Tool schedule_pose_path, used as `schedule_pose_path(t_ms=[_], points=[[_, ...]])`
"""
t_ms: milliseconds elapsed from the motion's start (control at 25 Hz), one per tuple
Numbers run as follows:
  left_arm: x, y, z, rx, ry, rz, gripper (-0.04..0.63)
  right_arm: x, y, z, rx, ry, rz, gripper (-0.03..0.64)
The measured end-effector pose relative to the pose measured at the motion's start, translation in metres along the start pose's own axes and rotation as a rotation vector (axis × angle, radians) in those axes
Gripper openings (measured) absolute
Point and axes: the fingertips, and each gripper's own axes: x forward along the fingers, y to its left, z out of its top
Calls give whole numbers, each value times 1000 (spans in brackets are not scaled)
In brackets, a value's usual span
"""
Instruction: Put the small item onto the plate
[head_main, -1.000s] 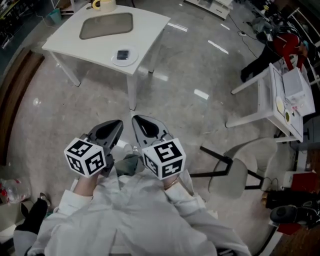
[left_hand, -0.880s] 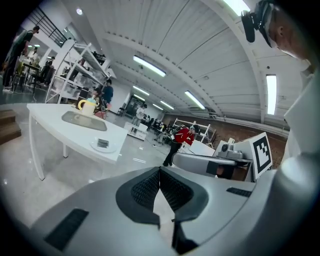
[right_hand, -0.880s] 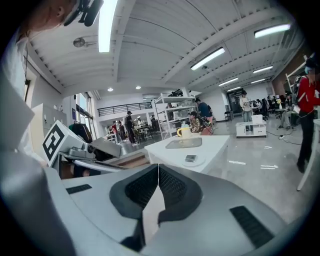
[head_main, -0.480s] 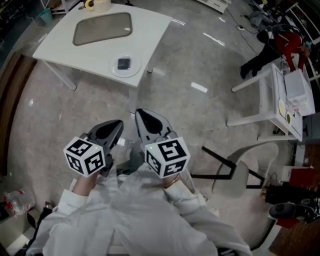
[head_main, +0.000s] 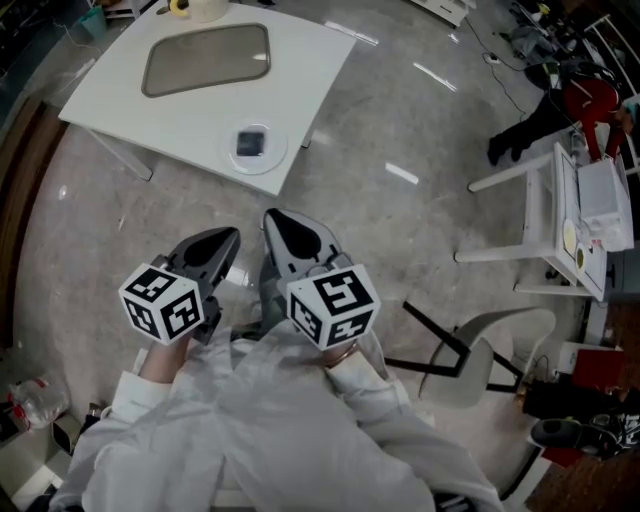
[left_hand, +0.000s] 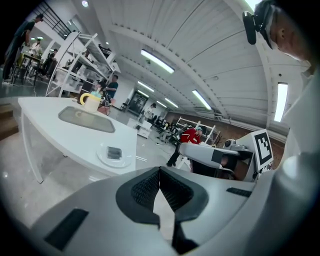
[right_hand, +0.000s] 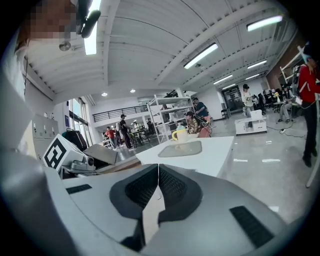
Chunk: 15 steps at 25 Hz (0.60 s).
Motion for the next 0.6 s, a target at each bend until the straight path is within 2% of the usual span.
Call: schedule_pose_path(t_ms=[280, 600], points=[[43, 30, 39, 0, -10, 14, 11, 48, -39, 23, 16, 29, 56, 15], [91, 56, 91, -6, -57, 57, 11, 96, -87, 61, -28, 56, 108, 15]])
